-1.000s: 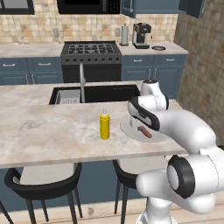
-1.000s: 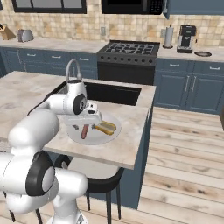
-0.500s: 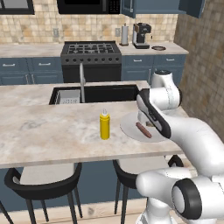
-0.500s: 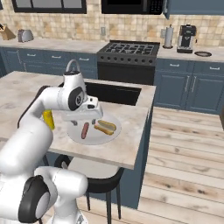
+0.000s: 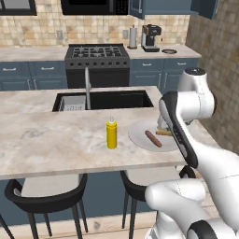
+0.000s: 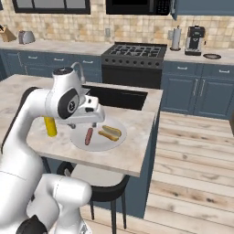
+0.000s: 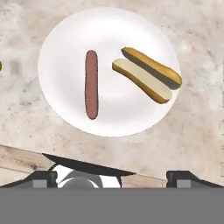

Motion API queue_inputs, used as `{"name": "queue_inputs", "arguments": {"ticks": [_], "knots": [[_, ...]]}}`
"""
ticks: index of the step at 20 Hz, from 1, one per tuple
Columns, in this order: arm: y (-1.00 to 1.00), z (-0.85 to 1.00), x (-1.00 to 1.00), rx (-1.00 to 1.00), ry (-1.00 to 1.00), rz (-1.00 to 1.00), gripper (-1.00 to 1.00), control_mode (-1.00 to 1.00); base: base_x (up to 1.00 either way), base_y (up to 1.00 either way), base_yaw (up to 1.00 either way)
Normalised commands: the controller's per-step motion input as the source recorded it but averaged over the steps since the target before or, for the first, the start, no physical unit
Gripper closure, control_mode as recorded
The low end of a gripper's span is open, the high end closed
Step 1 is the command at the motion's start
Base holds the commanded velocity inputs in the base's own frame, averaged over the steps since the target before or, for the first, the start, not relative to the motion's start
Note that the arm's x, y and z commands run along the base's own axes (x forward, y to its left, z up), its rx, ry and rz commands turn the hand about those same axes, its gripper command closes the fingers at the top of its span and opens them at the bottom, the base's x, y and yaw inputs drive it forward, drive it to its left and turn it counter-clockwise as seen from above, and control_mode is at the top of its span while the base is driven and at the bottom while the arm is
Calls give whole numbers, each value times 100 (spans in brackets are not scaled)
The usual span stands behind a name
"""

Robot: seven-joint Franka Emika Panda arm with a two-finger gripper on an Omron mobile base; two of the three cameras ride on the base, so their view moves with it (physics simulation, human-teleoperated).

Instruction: Move the hot dog bun to the plate on the dining table and place the condiment next to that plate. Then navigate to the fridge and take the sausage and place it on the plate as well.

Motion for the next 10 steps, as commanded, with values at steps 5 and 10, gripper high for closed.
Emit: {"name": "queue_inputs", "arguments": {"ticks": [5, 10], "knots": [[-2, 42, -72, 0, -22, 0, -100, -100, 0, 0, 0], [0, 35, -80, 0, -27, 0, -100, -100, 0, 0, 0]]}}
